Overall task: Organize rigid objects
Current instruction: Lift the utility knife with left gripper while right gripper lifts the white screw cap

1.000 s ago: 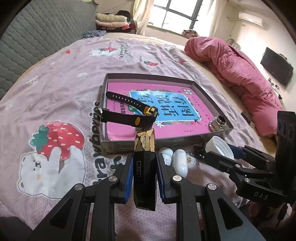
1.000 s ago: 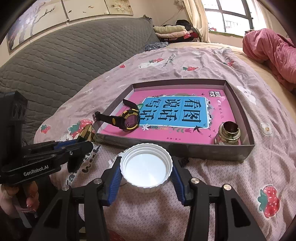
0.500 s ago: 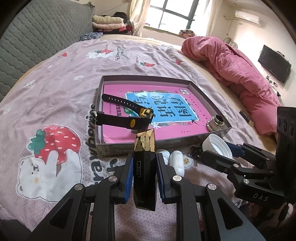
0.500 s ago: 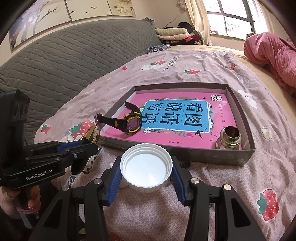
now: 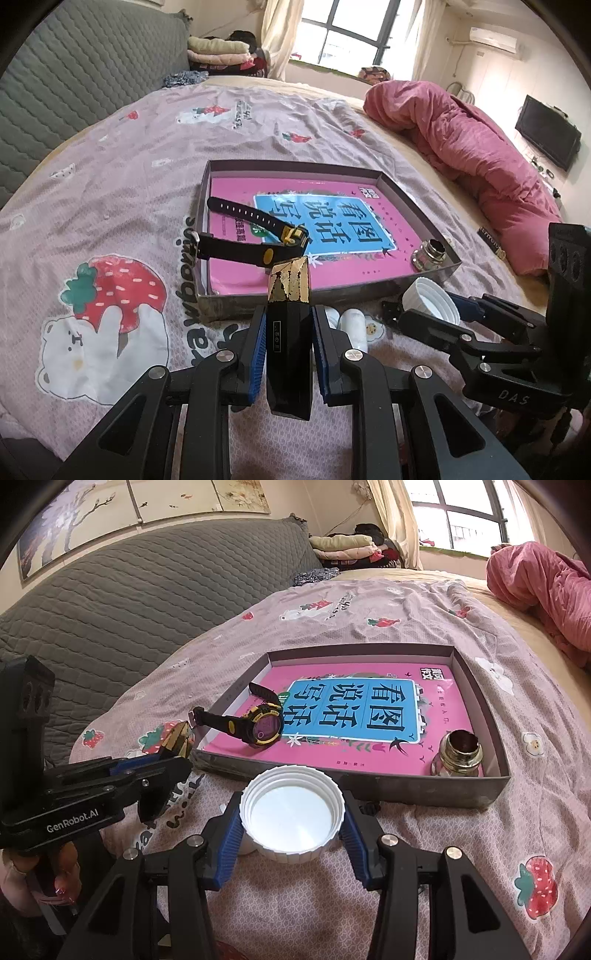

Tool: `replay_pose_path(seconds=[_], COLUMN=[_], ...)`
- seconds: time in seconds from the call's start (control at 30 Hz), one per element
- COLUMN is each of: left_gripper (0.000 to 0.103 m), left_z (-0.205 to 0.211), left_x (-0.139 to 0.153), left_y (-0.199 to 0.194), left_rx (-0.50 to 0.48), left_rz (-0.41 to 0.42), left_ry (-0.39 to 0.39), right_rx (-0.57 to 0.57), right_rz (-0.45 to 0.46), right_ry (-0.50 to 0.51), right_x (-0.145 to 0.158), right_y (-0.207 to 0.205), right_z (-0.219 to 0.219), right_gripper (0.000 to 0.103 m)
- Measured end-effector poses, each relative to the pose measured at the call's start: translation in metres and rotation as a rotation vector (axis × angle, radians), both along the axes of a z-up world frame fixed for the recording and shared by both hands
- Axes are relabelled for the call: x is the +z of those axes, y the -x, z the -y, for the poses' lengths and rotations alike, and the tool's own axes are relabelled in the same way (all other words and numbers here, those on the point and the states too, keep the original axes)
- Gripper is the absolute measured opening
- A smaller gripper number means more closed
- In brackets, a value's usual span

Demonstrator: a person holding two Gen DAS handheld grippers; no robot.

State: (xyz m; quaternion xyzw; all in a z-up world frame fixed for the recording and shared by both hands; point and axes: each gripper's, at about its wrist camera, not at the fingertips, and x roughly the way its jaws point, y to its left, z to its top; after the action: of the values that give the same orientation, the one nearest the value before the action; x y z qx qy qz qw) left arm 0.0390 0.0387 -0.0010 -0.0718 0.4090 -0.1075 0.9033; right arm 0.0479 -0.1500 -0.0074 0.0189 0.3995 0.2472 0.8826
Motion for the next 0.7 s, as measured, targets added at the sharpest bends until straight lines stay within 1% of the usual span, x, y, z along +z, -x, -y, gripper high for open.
replay_pose_path(seconds=[0.53,0.7], left_gripper=[0.023,0.023], left_z=[-0.0024,-0.0026], left_x=[0.0016,0.0034], left_y=[-0.0001,0.0007], left_rx=[0.012,0.012], left_rz=[0.009,0.017], left_ry=[0.005,0.01], right_rx=[-0.003,-0.008], right_rz=[0.008,0.025], right_ry=[-0.002,0.0], right_x=[0.0013,0.0048], right_y=[0.0009,0.0013], right_z=[-0.0003,0.0013], right_gripper=[0.05,0.05])
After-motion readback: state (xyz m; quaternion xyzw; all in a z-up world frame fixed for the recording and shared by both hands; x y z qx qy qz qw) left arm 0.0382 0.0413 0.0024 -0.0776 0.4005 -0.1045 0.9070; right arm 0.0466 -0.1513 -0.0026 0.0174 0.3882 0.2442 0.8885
